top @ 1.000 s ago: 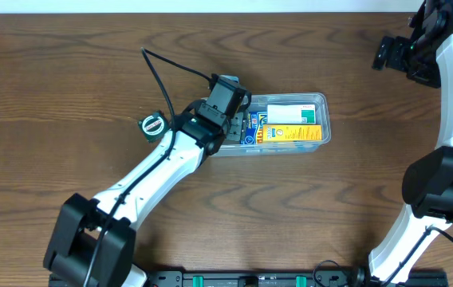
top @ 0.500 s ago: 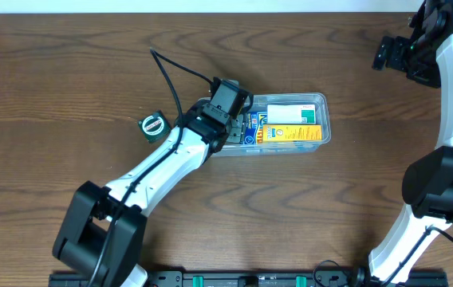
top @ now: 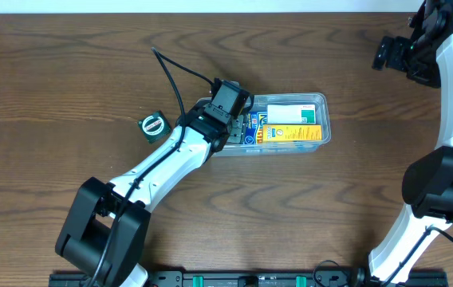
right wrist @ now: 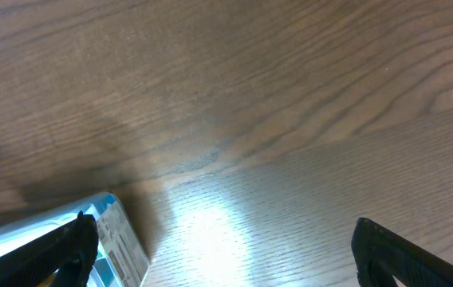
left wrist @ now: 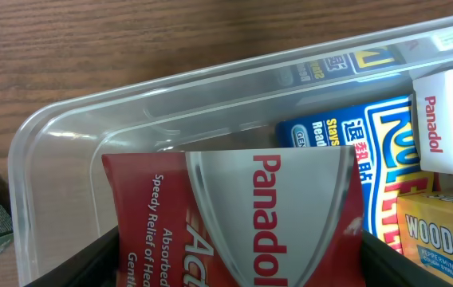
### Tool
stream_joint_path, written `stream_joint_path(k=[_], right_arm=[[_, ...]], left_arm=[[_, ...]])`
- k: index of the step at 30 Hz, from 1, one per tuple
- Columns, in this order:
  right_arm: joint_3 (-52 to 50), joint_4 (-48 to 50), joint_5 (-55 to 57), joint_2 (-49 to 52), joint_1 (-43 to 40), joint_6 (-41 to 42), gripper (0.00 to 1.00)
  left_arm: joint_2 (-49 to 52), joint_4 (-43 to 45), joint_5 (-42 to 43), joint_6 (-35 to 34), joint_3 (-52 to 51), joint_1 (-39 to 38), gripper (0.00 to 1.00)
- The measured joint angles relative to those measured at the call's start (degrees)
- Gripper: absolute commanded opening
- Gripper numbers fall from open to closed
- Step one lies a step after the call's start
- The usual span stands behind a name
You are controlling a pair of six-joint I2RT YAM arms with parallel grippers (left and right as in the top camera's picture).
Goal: Pack container
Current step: 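Lower the red Panadol box into the container's left end and release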
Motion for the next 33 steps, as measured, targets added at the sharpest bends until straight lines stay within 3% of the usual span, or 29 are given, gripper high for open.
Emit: stream_joint_path(k=[6,7,12,33], right_arm=[[0.0,0.0,0.0,0.0,0.0,0.0,0.99],[0.0,0.0,0.0,0.0,0.0,0.0,0.99],[0.0,0.0,0.0,0.0,0.0,0.0,0.99],[0.0,0.0,0.0,0.0,0.0,0.0,0.99]], left_arm=[[0.0,0.0,0.0,0.0,0.0,0.0,0.74],[0.0,0.0,0.0,0.0,0.0,0.0,0.83],[0.0,0.1,0.0,-0.1,0.0,0.0,0.93],[0.0,0.2,0.0,-0.2,0.0,0.0,0.95]])
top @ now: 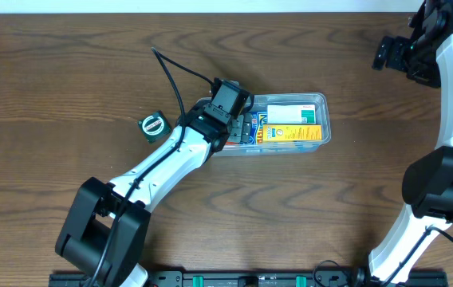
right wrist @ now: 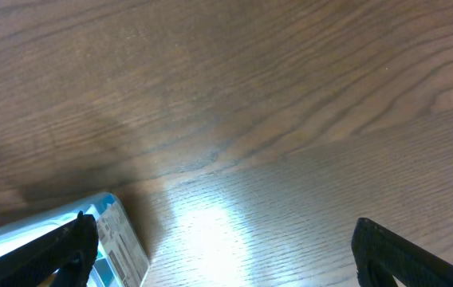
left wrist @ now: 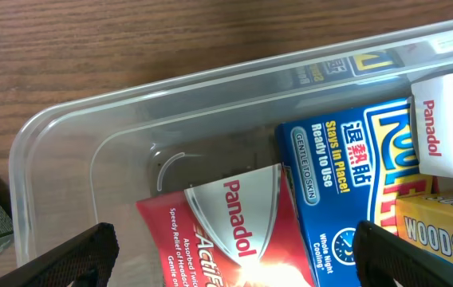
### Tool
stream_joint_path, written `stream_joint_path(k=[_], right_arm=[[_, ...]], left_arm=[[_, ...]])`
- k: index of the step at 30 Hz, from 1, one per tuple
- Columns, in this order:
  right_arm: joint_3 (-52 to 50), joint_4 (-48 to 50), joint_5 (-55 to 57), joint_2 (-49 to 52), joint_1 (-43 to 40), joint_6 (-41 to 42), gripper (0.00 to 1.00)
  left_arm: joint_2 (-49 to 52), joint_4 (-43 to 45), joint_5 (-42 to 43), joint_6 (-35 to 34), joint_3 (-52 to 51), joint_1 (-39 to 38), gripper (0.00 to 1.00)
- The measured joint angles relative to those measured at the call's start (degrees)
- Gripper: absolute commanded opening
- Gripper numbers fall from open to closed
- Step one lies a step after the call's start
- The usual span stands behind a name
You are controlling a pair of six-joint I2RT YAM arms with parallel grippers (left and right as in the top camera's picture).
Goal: Pack container
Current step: 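Lower the red Panadol box into the container's left end and release, then raise the open left gripper above the container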
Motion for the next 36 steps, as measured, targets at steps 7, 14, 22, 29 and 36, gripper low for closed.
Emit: stream_joint_path(k=[7,14,22,29,36], right_arm=[[0.0,0.0,0.0,0.0,0.0,0.0,0.99],[0.0,0.0,0.0,0.0,0.0,0.0,0.99],[0.0,0.0,0.0,0.0,0.0,0.0,0.99],[0.0,0.0,0.0,0.0,0.0,0.0,0.99],[0.0,0.0,0.0,0.0,0.0,0.0,0.99]], left_arm=[[0.0,-1.4,-0.1,0.4,0.0,0.0,0.52],[0.0,-7.3,-0.2,0.9,1.3,-0.2,0.19],[0.0,-27.0,-0.2,1.0,18.7,-0.3,0.07],[-0.3,-32.4,-0.2,1.3,28.2,-0.3,0.06],[1.9,-34.9,1.2,1.3,28.3,-0.3,0.06]])
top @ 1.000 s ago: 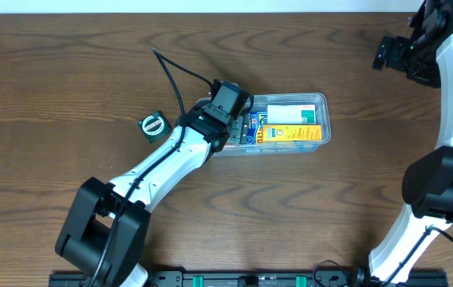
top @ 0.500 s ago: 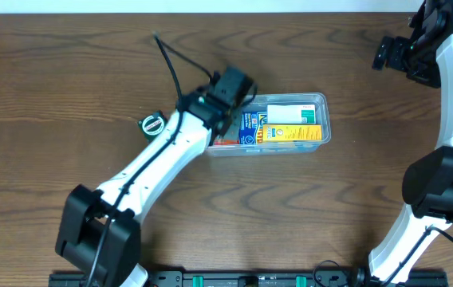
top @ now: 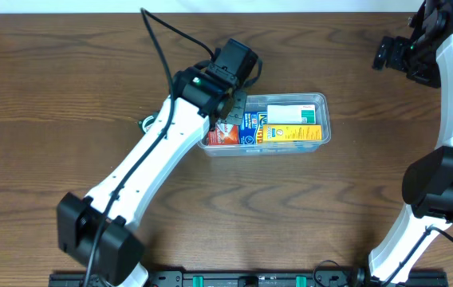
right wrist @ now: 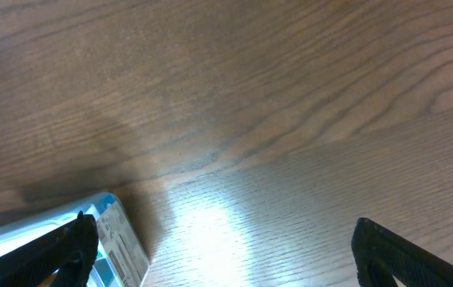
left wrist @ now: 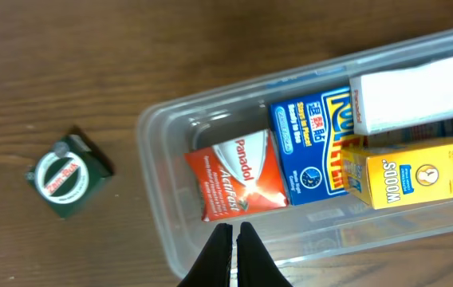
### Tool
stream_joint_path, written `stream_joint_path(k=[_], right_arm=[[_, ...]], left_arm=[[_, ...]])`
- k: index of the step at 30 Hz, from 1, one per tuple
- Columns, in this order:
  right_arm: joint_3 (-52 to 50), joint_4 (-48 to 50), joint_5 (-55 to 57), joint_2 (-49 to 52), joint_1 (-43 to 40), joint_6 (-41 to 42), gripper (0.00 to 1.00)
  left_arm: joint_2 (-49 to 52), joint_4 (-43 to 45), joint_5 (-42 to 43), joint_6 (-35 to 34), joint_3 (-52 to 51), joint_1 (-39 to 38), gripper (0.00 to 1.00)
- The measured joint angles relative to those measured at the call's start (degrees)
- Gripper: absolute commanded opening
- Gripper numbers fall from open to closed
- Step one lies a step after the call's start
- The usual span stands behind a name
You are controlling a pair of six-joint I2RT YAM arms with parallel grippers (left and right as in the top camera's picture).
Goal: Pack container
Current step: 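Raise the open left gripper above the container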
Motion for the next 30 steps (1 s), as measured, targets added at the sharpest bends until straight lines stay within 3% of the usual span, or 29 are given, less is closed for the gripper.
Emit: stream_joint_path(k=[30], right_arm=[[0.0,0.0,0.0,0.0,0.0,0.0,0.99]], left_arm=[[16.8,0.3,7.7,-0.7,0.0,-0.1,0.06]])
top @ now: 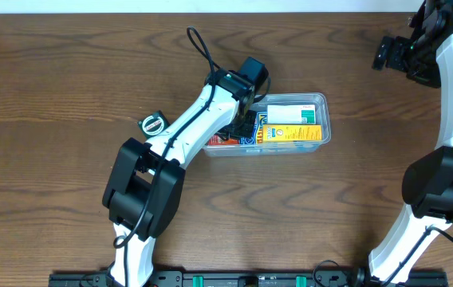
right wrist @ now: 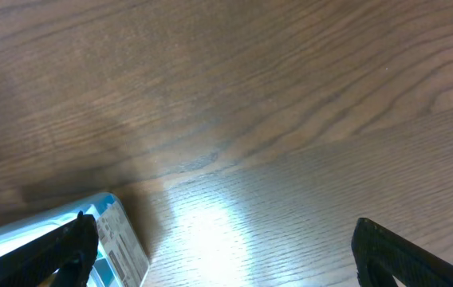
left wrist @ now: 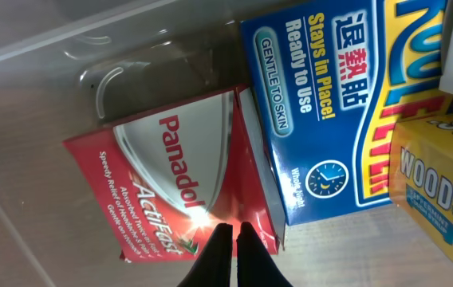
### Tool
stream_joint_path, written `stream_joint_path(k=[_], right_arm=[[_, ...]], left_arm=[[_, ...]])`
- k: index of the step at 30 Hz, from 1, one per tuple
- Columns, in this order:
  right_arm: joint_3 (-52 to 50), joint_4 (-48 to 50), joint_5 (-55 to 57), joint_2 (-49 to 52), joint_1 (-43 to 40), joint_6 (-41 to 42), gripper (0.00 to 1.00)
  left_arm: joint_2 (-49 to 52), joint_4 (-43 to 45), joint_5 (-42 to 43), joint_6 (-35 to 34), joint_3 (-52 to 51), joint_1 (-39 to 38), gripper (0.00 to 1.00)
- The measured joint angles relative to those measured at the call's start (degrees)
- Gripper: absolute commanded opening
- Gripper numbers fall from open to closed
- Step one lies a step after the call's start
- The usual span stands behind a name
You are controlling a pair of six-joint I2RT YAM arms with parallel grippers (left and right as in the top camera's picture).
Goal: Pack container
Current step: 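Raise the open left gripper above the container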
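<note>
A clear plastic container [top: 323, 101] lies mid-table. At its left end lies a red Panadol ActiFast box [left wrist: 171, 187], next to a blue box [left wrist: 330, 104], a yellow Woods' box [left wrist: 442, 183] and a white Panadol box. My left gripper [left wrist: 232, 239] is shut and empty, low inside the container, with its tips at the red box's near edge. In the overhead view the left gripper [top: 238, 119] is over the container's left end. My right gripper [right wrist: 222, 255] hangs open and empty, high at the far right [top: 386, 54].
A small green round-labelled tin [top: 153, 124] sits on the wooden table just left of the container. The container's right corner [right wrist: 115, 239] shows at the lower left of the right wrist view. The left arm crosses the table from the near edge.
My left gripper, still shut, was high above the container's left end and is now low inside it, tips at the red box. The left arm's posture changed. The right arm has not moved.
My left gripper first held the red Panadol box over the container's left end. Then it was open with the box lying inside. Then it was shut and raised well above the container. Now it is down at the box again, shut.
</note>
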Motion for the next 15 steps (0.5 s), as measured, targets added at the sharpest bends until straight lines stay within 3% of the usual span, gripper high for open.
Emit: stream_joint_path(k=[15], right_arm=[[0.0,0.0,0.0,0.0,0.0,0.0,0.99]], left_arm=[[0.4,2.3,0.0,-0.1,-1.1,0.0,0.06]])
